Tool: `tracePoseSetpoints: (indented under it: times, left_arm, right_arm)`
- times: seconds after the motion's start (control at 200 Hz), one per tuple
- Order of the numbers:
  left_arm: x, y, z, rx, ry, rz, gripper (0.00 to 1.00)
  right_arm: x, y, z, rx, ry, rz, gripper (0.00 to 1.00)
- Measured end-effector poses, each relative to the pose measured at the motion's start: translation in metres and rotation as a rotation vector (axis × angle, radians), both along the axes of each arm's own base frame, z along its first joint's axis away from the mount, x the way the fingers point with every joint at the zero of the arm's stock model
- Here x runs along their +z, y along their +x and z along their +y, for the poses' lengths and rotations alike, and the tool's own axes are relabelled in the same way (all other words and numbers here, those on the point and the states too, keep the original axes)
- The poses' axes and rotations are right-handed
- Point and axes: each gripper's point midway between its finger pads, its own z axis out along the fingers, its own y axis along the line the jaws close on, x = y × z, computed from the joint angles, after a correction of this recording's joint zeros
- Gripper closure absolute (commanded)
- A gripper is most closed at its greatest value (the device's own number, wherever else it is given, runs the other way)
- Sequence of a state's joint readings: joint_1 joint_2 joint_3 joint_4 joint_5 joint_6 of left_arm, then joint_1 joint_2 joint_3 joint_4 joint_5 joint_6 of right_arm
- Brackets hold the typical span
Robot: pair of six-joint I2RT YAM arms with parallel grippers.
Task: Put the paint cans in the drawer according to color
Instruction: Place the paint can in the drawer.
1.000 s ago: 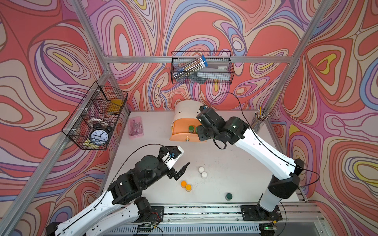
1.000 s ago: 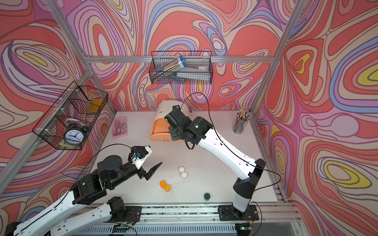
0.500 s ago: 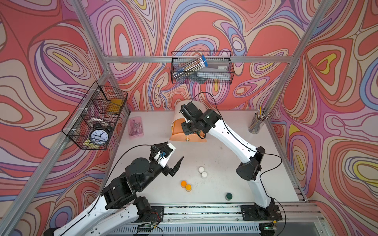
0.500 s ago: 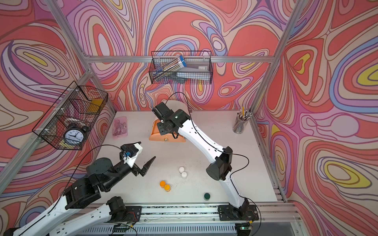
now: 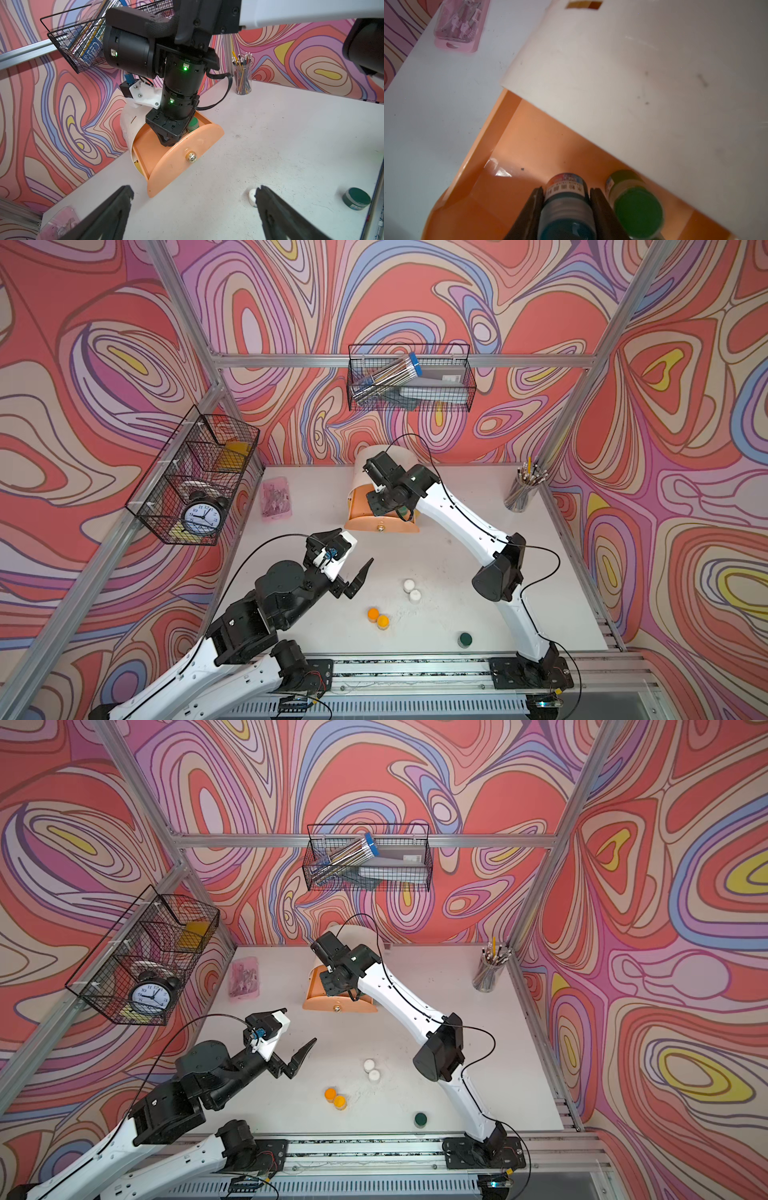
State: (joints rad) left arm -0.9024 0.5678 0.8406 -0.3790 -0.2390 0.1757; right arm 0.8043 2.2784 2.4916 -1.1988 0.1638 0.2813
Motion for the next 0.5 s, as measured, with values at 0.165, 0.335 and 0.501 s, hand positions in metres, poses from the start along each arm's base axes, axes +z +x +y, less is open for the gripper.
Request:
tracePoseSetpoints:
  times: [0.165, 0.335, 0.501]
  left_arm:
    - [-0.0002, 0.0001, -0.0001, 0.000, 0.001, 0.000, 0.01]
    - [-0.0012, 0.0008, -0.0008, 0.000, 0.004, 0.003, 0.01]
    - [-0.0013, 0.0011, -0.0010, 0.001, 0.004, 0.004, 0.01]
  right_arm:
    - [-0.0010, 0.0038, -0.0037, -0.006, -0.010, -0.006, 0.49]
    - [-0.0001, 0.0058, -0.0054, -0.014, -0.016, -0.015, 0.48]
    - [0.0052, 0.0068, -0.0053, -0.016, -0.007, -0.028, 0.47]
